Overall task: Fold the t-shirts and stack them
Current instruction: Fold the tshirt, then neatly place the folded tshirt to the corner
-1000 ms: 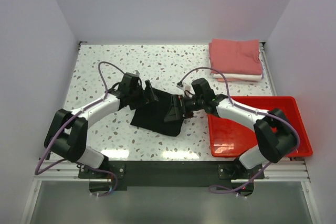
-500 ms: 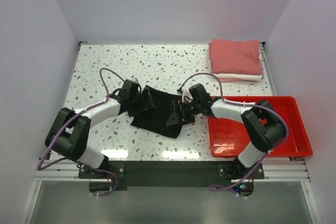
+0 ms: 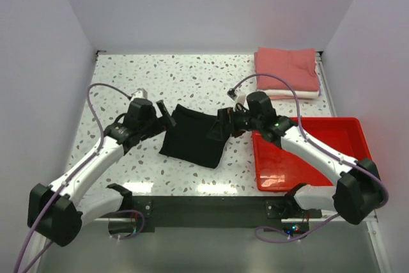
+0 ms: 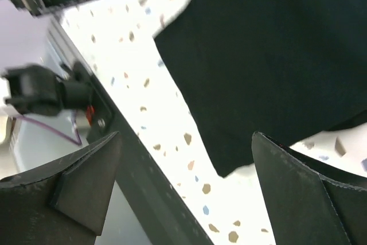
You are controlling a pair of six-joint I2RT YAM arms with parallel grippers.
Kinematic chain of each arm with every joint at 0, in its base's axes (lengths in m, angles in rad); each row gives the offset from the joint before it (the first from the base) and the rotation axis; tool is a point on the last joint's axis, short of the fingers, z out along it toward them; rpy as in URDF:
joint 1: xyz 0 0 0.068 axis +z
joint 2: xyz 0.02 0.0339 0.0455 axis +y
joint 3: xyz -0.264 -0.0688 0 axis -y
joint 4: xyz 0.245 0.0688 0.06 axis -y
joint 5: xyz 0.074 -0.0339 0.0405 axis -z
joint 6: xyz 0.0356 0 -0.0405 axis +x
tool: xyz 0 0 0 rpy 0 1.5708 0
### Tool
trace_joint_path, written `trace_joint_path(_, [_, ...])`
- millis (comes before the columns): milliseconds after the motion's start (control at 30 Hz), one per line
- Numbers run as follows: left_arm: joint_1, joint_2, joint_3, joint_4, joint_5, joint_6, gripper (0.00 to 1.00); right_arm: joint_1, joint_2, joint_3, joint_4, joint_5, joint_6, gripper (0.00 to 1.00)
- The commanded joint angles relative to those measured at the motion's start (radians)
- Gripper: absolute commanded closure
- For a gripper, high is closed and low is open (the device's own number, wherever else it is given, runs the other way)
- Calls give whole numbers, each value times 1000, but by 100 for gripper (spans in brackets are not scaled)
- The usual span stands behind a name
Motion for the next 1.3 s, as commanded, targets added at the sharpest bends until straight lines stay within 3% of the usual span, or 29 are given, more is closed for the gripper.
trace_joint_path(0, [-1, -71, 36, -122, -161, -46, 0, -12, -41, 2, 67, 101, 36, 1])
trace_joint_path(133, [-1, -142, 32, -144, -176, -48, 0, -29, 34, 71, -30, 102, 9, 1])
trace_joint_path(233, [-1, -160, 23, -151, -185, -51, 0, -29, 57, 27, -21, 128, 44, 1])
trace_joint_path(533, [-1, -145, -6, -167, -186, -49, 0, 40, 50, -68, 16, 372, 170, 1])
trace_joint_path(867, [-1, -133, -23, -174, -193, -46, 0, 128, 183, -47, 24, 608, 271, 2])
trace_joint_path(967, [-1, -140, -25, -184, -199, -49, 0, 132, 212, -61, 77, 619, 286, 5])
trace_joint_path(1033, [-1, -145, -28, -181, -201, -49, 0, 131, 238, -59, 97, 606, 289, 15])
trace_joint_path(1267, [-1, -139, -37, -185, -205, -48, 0, 141, 342, -10, 97, 586, 280, 30])
